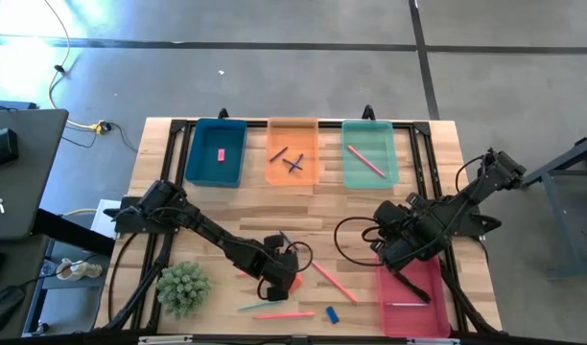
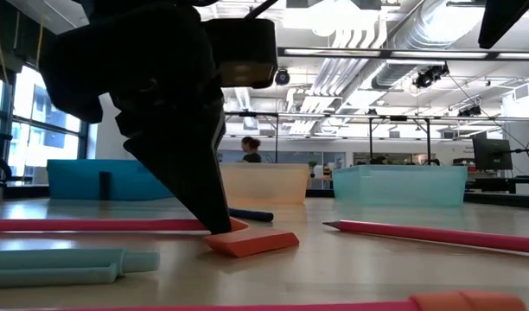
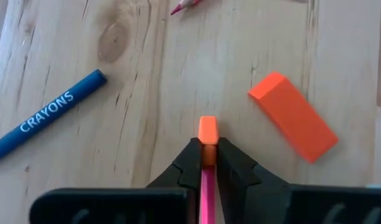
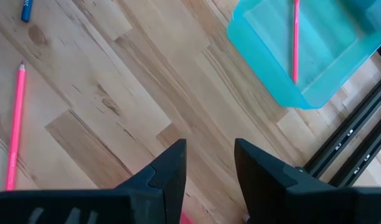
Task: Sort crayons/erasers/pens/pencils in bins
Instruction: Put the top left pink pencil into the light green bin
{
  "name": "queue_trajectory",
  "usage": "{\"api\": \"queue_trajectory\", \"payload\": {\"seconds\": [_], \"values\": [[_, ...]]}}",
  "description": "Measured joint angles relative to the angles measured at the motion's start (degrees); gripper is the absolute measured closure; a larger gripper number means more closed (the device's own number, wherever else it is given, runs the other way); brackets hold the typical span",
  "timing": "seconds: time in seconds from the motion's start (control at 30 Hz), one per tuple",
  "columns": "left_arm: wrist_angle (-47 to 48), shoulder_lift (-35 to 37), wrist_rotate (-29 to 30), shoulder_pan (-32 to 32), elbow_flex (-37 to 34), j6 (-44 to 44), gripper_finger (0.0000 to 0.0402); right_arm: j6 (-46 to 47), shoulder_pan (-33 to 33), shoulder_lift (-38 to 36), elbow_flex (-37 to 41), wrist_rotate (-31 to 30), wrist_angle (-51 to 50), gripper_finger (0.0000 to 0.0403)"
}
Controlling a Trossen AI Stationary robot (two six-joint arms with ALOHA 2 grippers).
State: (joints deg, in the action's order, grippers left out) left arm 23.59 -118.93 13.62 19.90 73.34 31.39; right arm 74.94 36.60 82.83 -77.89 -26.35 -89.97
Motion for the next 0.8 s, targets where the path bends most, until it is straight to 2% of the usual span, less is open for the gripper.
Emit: {"api": "queue_trajectory", "payload": {"seconds": [0.23,0.47,0.8], "values": [[-0.66,1.04,-1.34,-0.55,-0.26,1.28,0.0388,0.02,1.88,-0.02,0.0,-0.05,0.0,0.0277],[-1.05,3.24,-1.54,-2.81,-0.46,-1.66,0.0389,2.02,4.47,-0.07,0.0,0.03,0.26,0.0277],[-9.29,4.77,-4.61,-7.59,-0.28,-6.18,0.0389,3.67,8.87,-0.72,0.0,-0.18,4.28,0.0277]]}}
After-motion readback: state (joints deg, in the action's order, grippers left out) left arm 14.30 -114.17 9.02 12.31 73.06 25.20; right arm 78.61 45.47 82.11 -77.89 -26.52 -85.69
